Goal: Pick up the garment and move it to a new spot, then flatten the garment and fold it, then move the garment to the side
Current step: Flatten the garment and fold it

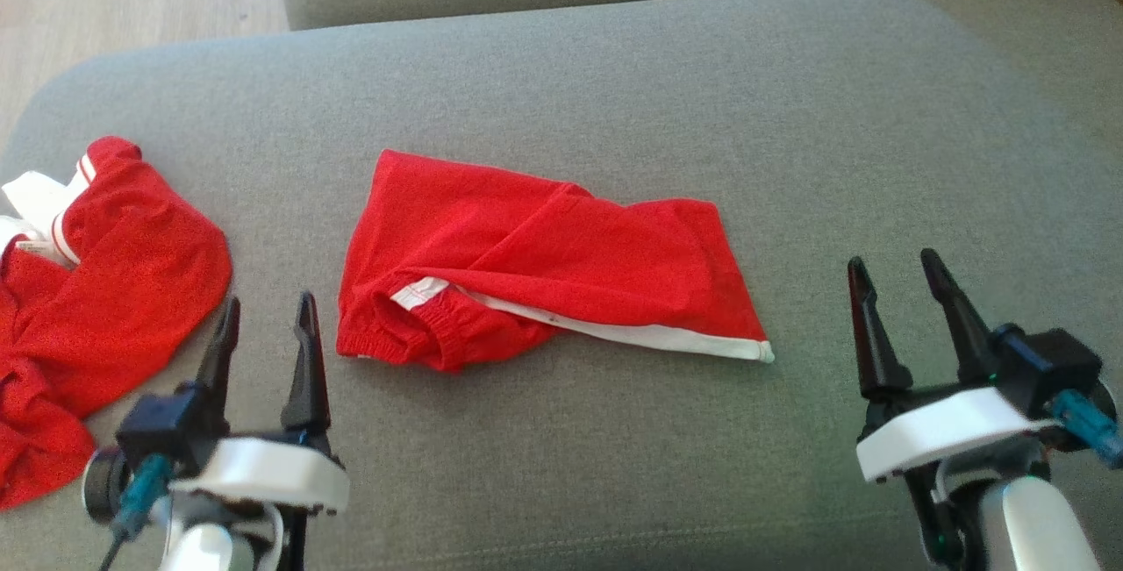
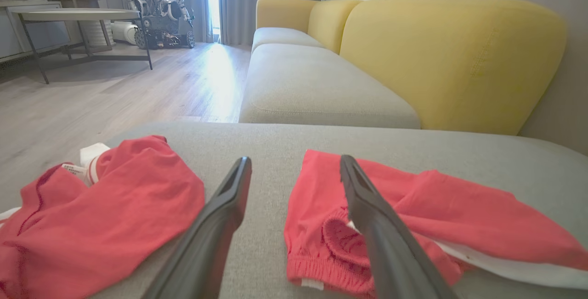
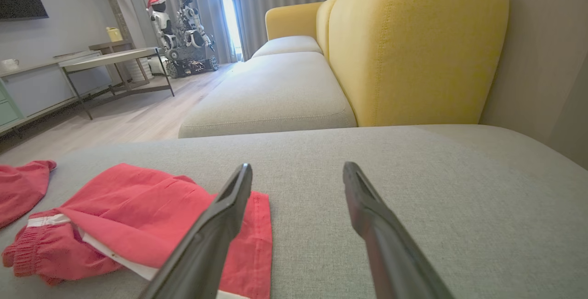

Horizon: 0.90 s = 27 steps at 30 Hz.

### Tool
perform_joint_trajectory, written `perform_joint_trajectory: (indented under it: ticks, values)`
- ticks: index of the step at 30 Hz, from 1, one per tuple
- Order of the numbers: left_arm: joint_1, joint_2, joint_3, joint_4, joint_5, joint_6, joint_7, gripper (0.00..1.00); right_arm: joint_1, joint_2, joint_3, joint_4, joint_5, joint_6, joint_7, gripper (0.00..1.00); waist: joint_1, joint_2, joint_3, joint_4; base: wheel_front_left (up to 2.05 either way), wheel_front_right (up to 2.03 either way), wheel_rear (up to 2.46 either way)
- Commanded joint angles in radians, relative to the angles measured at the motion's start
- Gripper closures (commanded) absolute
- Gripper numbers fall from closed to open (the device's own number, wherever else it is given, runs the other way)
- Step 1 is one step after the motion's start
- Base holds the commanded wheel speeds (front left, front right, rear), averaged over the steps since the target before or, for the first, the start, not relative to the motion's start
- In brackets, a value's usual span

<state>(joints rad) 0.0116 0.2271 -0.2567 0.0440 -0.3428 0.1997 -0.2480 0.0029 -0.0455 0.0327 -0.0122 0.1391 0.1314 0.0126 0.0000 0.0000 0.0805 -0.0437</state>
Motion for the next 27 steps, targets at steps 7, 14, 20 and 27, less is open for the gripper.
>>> perform_joint_trajectory:
  ticks: [7, 14, 20, 27]
  values:
    - [0.016, 0.032, 0.015, -0.032, 0.011, 0.012, 0.005, 0.00, 0.011, -0.005, 0.043, -0.056, -0.017, -0.001, 0.015, 0.00, 0.0000, 0.0000, -0.012, -0.006, 0.00, 0.00, 0.00]
    - [0.014, 0.037, 0.012, -0.036, 0.005, 0.012, 0.012, 0.00, 0.012, -0.005, 0.046, -0.062, -0.011, -0.001, 0.016, 0.00, 0.0000, 0.0000, -0.009, -0.003, 0.00, 0.00, 0.00]
    - [-0.005, 0.036, -0.003, -0.040, -0.013, -0.006, 0.044, 0.00, 0.007, -0.005, 0.043, -0.061, -0.001, -0.001, 0.011, 0.00, 0.0000, 0.0000, 0.003, 0.001, 0.00, 0.00, 0.00]
    - [-0.090, 0.031, -0.056, -0.026, -0.058, -0.075, 0.162, 0.00, -0.012, -0.005, 0.048, -0.058, 0.005, -0.001, 0.007, 0.00, 0.0000, 0.0000, 0.029, -0.003, 0.00, 0.00, 0.00]
